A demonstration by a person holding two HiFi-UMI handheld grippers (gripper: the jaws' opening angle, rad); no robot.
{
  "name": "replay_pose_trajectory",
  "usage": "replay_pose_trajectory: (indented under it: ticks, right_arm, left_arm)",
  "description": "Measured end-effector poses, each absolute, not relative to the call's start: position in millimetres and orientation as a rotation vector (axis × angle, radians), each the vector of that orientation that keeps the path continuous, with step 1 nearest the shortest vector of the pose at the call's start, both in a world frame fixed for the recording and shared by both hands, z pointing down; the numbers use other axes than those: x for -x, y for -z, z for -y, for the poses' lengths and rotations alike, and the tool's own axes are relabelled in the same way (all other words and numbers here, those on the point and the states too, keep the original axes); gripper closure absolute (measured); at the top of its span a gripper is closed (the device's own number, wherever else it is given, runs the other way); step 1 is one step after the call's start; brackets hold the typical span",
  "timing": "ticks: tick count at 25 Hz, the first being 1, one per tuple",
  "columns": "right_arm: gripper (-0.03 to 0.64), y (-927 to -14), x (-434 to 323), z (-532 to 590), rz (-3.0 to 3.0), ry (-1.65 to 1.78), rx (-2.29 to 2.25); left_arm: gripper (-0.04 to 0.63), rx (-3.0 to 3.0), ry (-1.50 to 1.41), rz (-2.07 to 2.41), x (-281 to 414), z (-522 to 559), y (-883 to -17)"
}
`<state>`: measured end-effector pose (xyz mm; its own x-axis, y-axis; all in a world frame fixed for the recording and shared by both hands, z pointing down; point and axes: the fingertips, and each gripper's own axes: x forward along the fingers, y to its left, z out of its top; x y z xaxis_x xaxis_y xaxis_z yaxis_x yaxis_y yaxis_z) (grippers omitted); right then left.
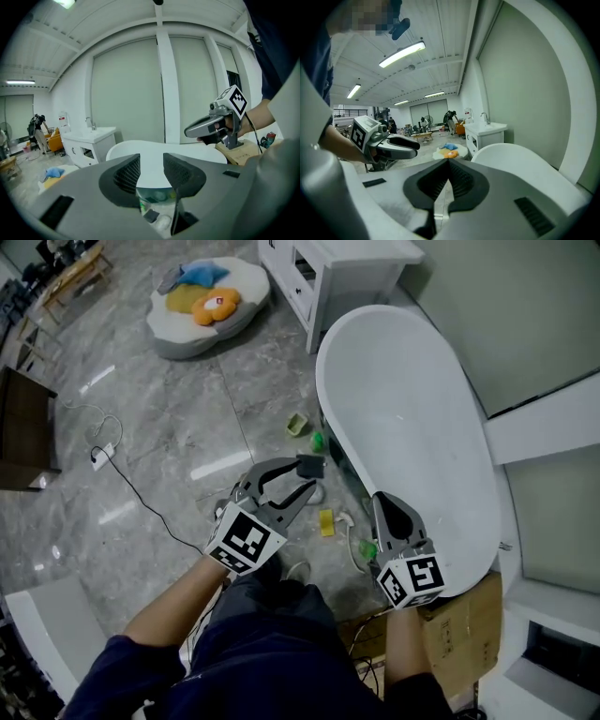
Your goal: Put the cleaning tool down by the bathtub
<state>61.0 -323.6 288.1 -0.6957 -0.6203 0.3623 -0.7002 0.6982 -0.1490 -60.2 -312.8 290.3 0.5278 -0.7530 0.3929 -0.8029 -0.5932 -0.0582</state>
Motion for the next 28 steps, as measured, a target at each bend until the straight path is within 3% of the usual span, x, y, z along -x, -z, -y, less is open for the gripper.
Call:
replay_pose_trajectory:
  ticks: [10,28]
  right_arm:
    - [0.612,-228.4,-66.9,305.6,2.692,-0.327,-1.091]
    - [0.612,-190.0,-82.8,271.0,2.775,-0.275,-1.103]
  left_arm:
    - [0.430,-2.687,-0.466,1.379,48.4,289.8,-223.6]
    - [0.548,-2.754,-0.397,1.346,22.7,255.5,-185.5]
